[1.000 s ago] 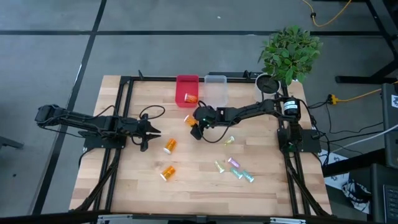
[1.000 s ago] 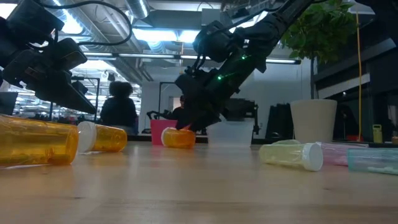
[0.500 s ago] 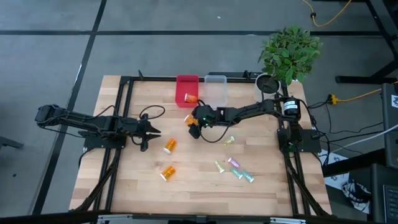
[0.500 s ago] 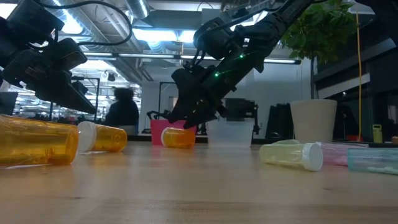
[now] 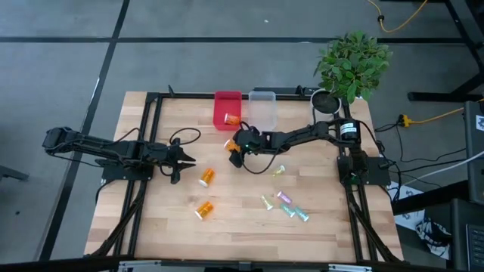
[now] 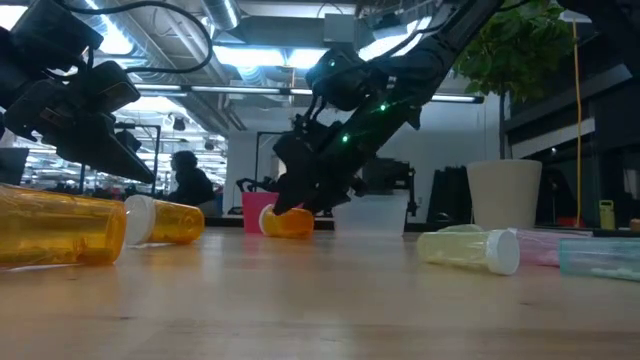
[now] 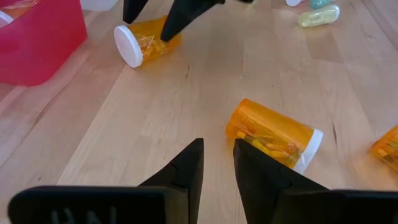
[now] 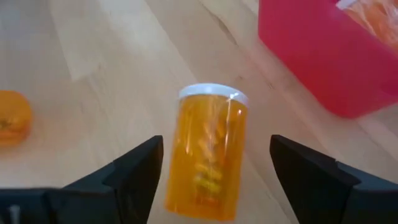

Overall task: Pick and place medicine bottles into bin by pill shape (circle, oval)
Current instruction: Put the large orange pill bottle into the red bin

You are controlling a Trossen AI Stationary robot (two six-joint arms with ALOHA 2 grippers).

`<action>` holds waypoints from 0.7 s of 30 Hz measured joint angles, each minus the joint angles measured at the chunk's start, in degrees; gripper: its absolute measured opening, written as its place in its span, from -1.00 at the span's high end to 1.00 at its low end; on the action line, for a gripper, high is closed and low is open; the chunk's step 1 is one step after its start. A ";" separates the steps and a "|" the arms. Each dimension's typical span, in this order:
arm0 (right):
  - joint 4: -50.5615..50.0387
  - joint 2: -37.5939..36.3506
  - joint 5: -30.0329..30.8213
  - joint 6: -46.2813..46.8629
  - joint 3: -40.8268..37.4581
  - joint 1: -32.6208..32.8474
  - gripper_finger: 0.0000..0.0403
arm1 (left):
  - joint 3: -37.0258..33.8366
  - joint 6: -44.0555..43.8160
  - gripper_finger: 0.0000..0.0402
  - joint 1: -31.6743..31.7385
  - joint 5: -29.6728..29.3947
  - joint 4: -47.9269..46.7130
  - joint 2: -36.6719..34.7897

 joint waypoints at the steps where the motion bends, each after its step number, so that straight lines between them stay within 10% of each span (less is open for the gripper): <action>1: -0.33 0.41 0.00 0.05 -0.01 -0.04 -0.47 | 0.00 -0.01 0.59 0.00 -0.01 -0.02 0.00; 21: 0.85 1.94 -3.84 0.38 -0.06 0.11 -0.16 | 0.00 -0.01 0.59 -0.01 0.00 -0.07 0.00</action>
